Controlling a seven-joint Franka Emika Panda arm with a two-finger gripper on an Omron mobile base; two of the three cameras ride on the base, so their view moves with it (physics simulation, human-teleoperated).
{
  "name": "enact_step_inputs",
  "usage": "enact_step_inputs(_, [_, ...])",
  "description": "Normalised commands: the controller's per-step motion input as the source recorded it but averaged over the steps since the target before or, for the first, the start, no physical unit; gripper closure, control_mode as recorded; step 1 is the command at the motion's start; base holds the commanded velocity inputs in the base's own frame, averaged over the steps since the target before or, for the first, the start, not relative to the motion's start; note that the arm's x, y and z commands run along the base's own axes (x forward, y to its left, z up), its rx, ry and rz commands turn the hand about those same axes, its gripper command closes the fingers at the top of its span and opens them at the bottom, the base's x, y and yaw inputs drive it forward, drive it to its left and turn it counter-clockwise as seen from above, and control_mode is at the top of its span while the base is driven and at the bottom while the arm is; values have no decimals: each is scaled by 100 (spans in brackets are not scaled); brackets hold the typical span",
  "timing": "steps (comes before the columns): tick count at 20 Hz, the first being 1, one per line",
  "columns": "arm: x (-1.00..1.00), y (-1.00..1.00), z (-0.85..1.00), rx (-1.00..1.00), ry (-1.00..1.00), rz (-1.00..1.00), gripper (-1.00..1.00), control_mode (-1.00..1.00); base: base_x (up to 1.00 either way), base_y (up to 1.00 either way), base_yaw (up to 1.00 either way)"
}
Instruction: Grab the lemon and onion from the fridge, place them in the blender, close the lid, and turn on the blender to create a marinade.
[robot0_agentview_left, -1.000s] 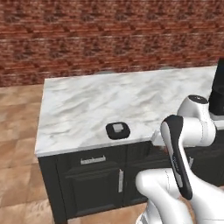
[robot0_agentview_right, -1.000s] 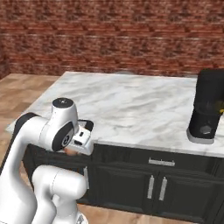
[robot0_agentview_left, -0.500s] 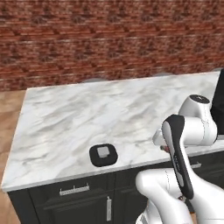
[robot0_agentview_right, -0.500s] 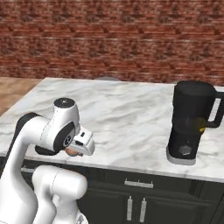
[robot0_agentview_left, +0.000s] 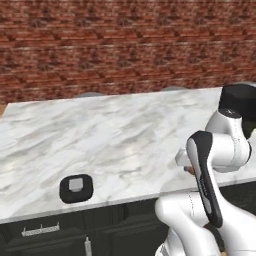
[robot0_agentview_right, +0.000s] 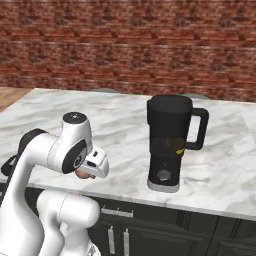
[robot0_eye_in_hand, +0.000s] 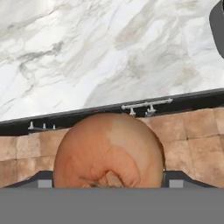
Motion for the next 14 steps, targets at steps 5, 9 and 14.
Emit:
enact_step_inputs(5, [0, 0, 0, 0, 0, 0, 100, 100, 42, -3, 0])
enact_step_inputs(9, [0, 0, 0, 0, 0, 0, 100, 100, 16, -2, 0])
enact_step_inputs(14, [0, 0, 0, 0, 0, 0, 100, 100, 1, -1, 0])
